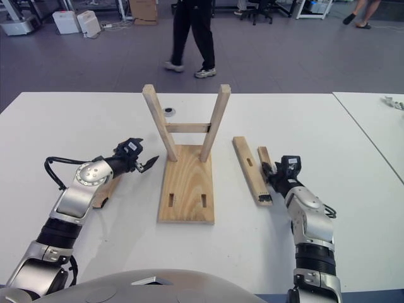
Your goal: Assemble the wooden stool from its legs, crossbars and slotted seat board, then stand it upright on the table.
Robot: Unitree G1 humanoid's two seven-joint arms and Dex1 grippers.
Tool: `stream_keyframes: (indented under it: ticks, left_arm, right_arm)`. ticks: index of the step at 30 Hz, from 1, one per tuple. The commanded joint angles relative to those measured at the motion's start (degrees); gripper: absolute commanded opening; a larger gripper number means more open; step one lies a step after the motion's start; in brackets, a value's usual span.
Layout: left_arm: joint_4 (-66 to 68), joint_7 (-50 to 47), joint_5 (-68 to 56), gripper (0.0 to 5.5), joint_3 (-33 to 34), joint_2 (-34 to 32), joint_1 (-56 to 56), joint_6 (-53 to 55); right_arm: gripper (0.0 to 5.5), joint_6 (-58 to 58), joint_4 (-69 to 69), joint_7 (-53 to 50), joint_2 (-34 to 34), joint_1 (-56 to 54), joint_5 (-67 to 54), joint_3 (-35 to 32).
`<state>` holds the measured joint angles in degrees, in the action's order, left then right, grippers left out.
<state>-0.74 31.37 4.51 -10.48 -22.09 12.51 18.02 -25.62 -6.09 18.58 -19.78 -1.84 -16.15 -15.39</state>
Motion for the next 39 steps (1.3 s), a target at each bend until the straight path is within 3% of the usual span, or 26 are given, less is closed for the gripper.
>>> stream_keyframes:
  ticks: [1,6,11,13,15,17,19,22,27,29,39]
  left_arm:
    - [-0.58,-0.29,-0.46,4.14,0.45,-0.03,0.54,0.46]
    - [-0.90,-0.34,-0.41,4.14,0.32,-0.08,0.31,0.57]
    - [-2.28,-0.05,-0.51,4.14,0.68,-0.55,1.04,1.36]
    - [-5.46,-0.16,-2.94,4.14,2.72,0.26,1.10,4.06]
    - [-11.27,-0.21,-9.45,4.14,8.30,1.48,0.71,9.61]
    - [-17.41,-1.55,-18.50,4.14,18.66,1.42,2.69,15.88]
    - [-21.77,-4.79,-31.15,4.14,29.07,1.88,11.05,22.93]
    - [-23.88,-13.42,-52.56,4.14,35.67,6.53,26.08,30.44]
    - [-21.28,-25.49,-71.44,4.14,33.87,11.90,37.62,35.12]
    - [-19.82,-29.09,-75.36,3.83,32.43,13.70,39.97,34.52]
    - [-19.04,-36.55,-81.10,1.91,27.94,14.13,39.00,30.27]
  right_arm:
    - [2.21,-0.59,-0.35,0.18,0.03,-0.02,0.32,0.82]
    - [2.21,-1.35,-0.84,-0.30,-0.08,0.47,0.88,1.26]
    - [1.39,-2.41,-2.56,-1.73,-0.60,0.42,2.49,1.89]
    - [1.31,-1.30,-3.19,-2.15,-1.03,0.50,3.69,2.29]
    - [1.31,1.54,-2.49,-3.17,-1.47,-0.79,3.94,0.75]
    - [1.31,5.43,0.02,-4.86,-3.42,-4.98,3.28,-2.98]
    - [1.31,8.05,5.70,-4.89,-7.04,-11.83,1.77,-5.89]
    - [1.31,6.77,18.56,0.59,-10.59,-24.84,-2.50,-1.84]
    - [1.31,4.93,31.25,7.08,-6.10,-38.59,-5.07,14.36]
    - [1.31,6.14,31.33,7.47,-3.59,-39.58,-3.55,18.82]
    - [1.31,8.75,30.31,5.74,1.00,-38.50,0.99,22.14]
